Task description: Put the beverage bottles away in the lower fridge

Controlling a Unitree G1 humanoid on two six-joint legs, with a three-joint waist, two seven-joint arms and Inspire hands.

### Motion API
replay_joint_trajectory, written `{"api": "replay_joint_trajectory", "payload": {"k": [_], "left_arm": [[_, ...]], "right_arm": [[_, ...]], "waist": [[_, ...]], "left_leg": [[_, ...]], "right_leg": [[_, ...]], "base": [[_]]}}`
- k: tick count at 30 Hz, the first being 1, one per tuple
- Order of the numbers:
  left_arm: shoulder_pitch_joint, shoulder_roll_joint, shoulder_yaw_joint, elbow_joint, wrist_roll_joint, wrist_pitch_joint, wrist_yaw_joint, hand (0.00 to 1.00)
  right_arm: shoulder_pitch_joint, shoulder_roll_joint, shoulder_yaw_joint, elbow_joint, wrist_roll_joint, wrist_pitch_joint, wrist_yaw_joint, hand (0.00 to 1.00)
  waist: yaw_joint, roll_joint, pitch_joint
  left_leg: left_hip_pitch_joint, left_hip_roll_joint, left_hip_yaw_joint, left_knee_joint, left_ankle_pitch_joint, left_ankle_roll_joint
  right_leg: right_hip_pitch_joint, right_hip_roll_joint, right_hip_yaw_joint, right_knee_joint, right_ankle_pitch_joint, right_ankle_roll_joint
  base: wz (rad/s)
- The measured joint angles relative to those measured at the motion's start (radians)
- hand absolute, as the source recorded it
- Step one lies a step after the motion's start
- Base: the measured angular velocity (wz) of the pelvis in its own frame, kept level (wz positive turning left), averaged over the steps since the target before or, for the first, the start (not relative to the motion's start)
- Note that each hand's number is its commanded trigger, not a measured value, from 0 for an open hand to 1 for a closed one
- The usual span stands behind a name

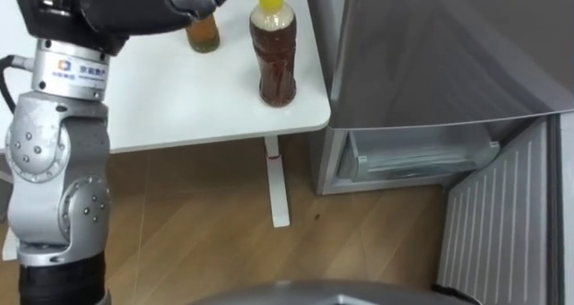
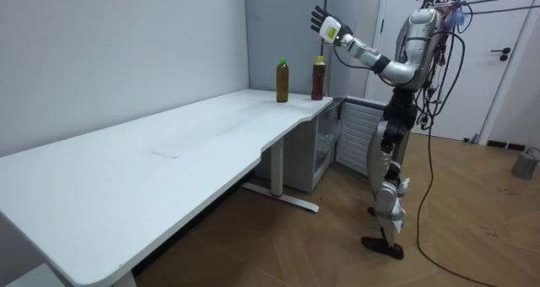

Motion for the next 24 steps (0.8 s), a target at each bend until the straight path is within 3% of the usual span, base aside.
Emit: {"api": "replay_joint_trajectory", "payload": {"k": [4,11,24], "left_arm": [[0.0,0.0,-0.018,0.017,0.0,0.019,-0.032,0.0],[0.013,0.002,-0.08,0.04,-0.001,0.054,-0.063,0.0],[0.013,0.002,-0.1,0.04,0.0,0.057,-0.096,0.0]], "right_arm": [[-0.007,0.0,0.001,0.0,0.0,0.0,-0.003,0.0],[-0.018,-0.002,0.027,0.032,-0.002,0.001,-0.011,0.0],[-0.018,-0.003,0.039,0.037,-0.009,0.023,-0.023,0.0]], "waist": [[0.0,0.004,-0.0029],[-0.017,-0.004,0.0012],[-0.017,-0.005,-0.0029]], "left_leg": [[-0.012,0.0,0.002,0.002,0.0,0.0],[-0.011,0.001,0.012,0.0,0.0,0.0],[-0.011,0.002,0.027,0.0,0.0,0.0]], "right_leg": [[-0.012,0.0,0.001,0.001,0.0,0.0],[-0.013,0.0,0.005,0.001,0.0,0.0],[-0.016,0.0,0.015,0.001,0.0,0.0]], "base": [[0.0],[-0.02],[-0.02]]}}
